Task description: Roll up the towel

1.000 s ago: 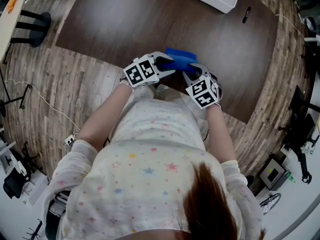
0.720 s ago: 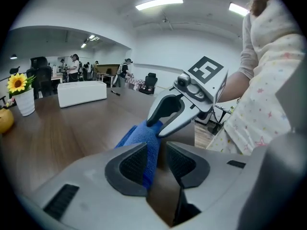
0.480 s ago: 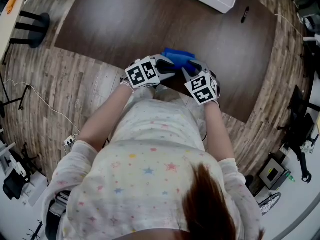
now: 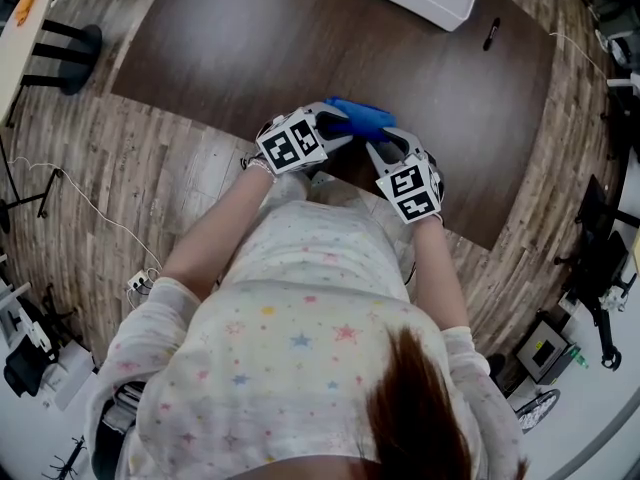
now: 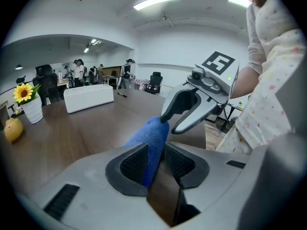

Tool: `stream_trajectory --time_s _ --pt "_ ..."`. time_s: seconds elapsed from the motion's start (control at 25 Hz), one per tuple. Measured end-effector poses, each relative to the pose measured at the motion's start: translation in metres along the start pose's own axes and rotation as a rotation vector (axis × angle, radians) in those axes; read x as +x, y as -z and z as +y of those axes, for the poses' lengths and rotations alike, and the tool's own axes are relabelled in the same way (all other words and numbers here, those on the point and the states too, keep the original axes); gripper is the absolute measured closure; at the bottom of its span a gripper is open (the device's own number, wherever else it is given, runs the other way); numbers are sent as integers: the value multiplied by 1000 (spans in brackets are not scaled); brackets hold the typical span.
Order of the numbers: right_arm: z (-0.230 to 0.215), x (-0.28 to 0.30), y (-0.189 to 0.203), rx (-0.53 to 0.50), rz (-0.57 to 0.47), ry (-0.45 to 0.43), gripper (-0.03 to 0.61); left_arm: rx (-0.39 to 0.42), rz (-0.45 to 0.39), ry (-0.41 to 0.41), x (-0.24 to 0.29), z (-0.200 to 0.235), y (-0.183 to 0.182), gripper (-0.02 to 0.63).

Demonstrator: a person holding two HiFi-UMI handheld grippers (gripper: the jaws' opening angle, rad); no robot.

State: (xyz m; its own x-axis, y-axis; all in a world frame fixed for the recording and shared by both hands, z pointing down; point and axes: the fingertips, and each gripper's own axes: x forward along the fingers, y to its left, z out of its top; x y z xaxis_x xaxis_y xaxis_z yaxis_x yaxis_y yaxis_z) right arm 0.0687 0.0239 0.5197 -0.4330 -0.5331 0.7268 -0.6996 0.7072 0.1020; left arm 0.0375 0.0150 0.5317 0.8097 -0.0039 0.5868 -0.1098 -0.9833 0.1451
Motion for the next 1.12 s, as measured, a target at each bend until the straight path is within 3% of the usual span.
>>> stream_trajectory --time_s 0.36,0.6,0.72,1.12 --pt "-20 25 1 38 43 70 459 1 -77 -103 -12 24 -18 504" --pt "-33 35 5 90 48 93 462 -6 6 -113 0 28 6 505" --pt "-31 36 2 97 50 86 463 -33 -8 -112 4 31 9 505" --pt "-38 10 -21 182 -82 100 463 -59 -96 -138 -16 30 -1 503"
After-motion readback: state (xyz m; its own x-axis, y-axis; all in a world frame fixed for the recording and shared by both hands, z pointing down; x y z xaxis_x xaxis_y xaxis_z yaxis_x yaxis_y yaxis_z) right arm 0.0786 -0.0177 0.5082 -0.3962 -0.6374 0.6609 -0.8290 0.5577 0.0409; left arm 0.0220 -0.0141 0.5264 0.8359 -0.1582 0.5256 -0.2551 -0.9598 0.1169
